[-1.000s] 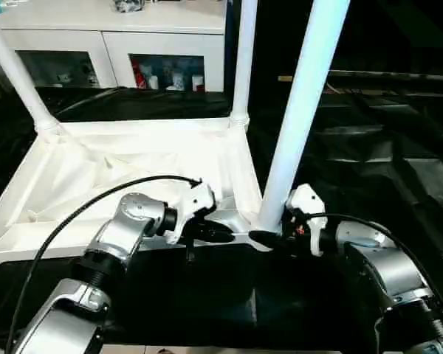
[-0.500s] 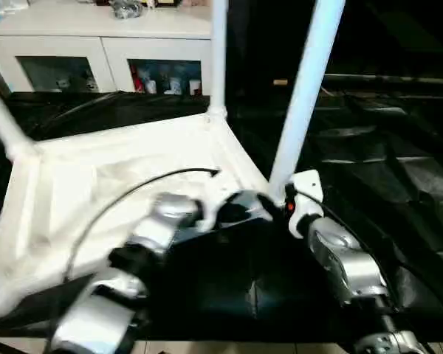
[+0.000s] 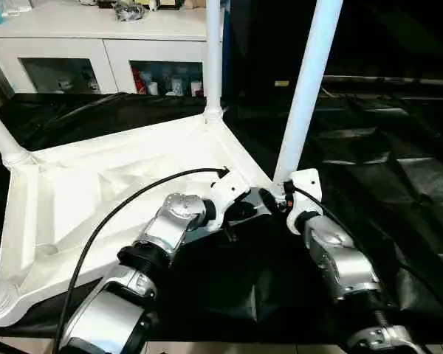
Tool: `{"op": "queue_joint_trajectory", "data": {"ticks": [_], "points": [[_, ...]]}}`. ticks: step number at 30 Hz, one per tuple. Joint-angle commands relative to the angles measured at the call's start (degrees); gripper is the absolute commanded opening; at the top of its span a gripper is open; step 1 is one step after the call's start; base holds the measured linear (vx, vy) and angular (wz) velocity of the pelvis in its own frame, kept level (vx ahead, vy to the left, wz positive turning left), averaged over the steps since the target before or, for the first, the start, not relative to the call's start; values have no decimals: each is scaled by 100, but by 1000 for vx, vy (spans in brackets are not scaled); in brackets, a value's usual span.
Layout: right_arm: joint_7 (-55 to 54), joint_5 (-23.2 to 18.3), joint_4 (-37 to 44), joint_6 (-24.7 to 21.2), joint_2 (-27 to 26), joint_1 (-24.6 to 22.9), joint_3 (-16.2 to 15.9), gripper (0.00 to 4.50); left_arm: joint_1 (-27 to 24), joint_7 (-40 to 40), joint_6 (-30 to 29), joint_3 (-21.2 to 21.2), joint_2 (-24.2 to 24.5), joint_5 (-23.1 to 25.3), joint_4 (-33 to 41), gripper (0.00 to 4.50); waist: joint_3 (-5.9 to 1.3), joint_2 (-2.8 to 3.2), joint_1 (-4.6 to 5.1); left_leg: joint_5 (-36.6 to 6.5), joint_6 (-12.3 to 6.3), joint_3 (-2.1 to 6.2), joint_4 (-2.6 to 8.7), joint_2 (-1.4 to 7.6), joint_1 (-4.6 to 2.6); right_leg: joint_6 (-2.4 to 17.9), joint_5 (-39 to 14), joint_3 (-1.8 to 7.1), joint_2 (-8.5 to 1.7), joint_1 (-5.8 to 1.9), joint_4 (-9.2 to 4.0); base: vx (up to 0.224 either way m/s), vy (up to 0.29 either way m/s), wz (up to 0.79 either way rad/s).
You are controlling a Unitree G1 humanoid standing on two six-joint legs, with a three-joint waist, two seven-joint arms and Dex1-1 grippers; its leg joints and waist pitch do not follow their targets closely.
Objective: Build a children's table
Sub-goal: Rotate leg to tighten
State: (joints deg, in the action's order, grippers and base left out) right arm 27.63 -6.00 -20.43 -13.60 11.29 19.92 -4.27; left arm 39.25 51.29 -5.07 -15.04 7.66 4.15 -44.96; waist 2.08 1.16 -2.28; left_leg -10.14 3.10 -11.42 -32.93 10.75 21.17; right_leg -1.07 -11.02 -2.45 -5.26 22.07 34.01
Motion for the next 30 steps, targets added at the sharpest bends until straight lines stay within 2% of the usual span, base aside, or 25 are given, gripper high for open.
{"op": "queue_joint_trajectory", "data": {"ticks": [1,2,4,5,6,8,12,15,18,24,30], "points": [[1155,-249,599,-86,317,-17,-458,399,-189,614,195,-143,198,-96,101,0,-262,-98,-32,-1609,-307,133,411,219,-18,978,-1745,194,-293,-177,-505,0,0,0],[1492,-301,744,-119,534,-67,-512,399,-238,842,249,-147,317,-141,190,0,-269,-103,-38,-1546,-348,128,402,228,-19,1018,-1656,194,-299,-191,-488,0,0,0],[1598,-317,793,-120,608,-83,-527,399,-256,935,298,-152,361,-159,225,0,-281,-87,-27,-1423,-368,125,390,229,-15,1103,-1557,191,-309,-182,-467,0,0,0],[1810,-354,885,-193,767,-106,-539,399,-307,1174,271,-138,462,-244,343,0,-298,-79,-24,-1322,-359,116,379,237,-30,1183,-1370,189,-295,-172,-443,0,0,0],[2108,-367,979,-240,981,-132,-577,399,-364,1454,222,-120,596,-345,496,0,-304,-90,-28,-1180,-382,117,370,243,-22,1290,-1102,184,-287,-199,-404,0,0,0],[2259,-420,1035,-320,1096,-136,-571,399,-405,1638,174,-118,711,-399,605,0,-305,-72,-30,-1082,-447,103,357,249,-35,1420,-778,183,-269,-187,-369,0,0,0],[2513,-489,1093,-486,1309,-103,-658,399,-467,1867,130,-94,909,-471,733,0,-316,-86,-52,-967,-510,84,335,250,-43,1585,-533,178,-273,-199,-334,0,0,0],[2570,-164,978,-337,1410,-88,-842,399,-465,1887,182,-79,940,-461,672,0,-307,-96,-67,-952,-480,77,326,246,-35,1568,-564,180,-273,-190,-330,0,0,0],[2477,-215,913,-370,1329,-45,-792,399,-493,1869,148,-48,948,-457,711,0,-312,-119,-77,-961,-459,76,321,240,-33,1519,-668,187,-282,-195,-334,0,0,0],[2491,-357,918,-428,1279,25,-718,347,-525,1897,66,-56,962,-515,804,0,-326,-106,-84,-767,-532,75,292,241,-18,1565,-393,186,-269,-187,-287,0,0,0],[2635,-435,1015,-462,1284,-42,-695,300,-535,1936,47,-60,984,-541,819,0,-322,-98,-86,-840,-530,74,285,241,-21,1575,-449,183,-265,-184,-285,0,0,0]]}}
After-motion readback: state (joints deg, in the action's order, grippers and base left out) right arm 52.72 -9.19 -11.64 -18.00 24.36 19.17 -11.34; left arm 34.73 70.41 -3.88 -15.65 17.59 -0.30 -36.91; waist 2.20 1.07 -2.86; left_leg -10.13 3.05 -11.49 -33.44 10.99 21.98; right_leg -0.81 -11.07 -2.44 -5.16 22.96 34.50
